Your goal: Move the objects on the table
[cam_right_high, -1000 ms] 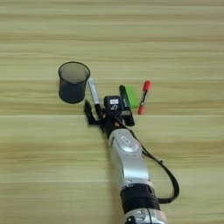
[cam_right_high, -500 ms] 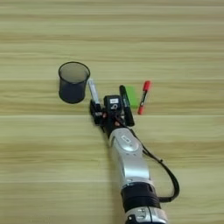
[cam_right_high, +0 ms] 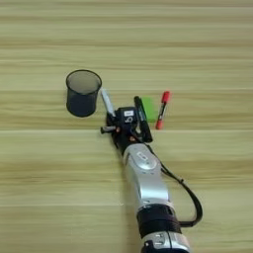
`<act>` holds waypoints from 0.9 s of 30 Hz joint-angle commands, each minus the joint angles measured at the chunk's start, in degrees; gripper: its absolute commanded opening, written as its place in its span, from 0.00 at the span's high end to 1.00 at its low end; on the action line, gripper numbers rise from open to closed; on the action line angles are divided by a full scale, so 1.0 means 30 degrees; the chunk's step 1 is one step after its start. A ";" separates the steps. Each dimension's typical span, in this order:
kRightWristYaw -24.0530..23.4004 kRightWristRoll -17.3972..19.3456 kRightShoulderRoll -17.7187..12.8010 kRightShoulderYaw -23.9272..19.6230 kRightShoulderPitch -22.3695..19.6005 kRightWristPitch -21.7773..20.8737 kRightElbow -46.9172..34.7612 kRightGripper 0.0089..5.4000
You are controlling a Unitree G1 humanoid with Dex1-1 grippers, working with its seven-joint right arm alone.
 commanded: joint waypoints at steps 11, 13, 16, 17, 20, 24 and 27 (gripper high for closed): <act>-0.0060 0.0088 -0.0174 -0.0078 -0.0374 0.0164 0.0092 0.86; -0.0048 0.0119 -0.0165 -0.0081 -0.0319 0.0168 -0.0157 0.86; -0.0100 0.0131 -0.0214 -0.0107 -0.0209 0.0196 -0.0825 0.86; -0.0138 0.0129 -0.0249 -0.0130 -0.0173 0.0199 -0.1136 0.86; -0.0249 0.0133 -0.0374 -0.0225 -0.0039 0.0281 -0.2153 0.86; -0.0385 0.0159 -0.0539 -0.0429 0.0133 0.0535 -0.3250 0.86; -0.0414 0.0242 -0.0656 -0.0637 0.0164 0.0755 -0.3731 0.86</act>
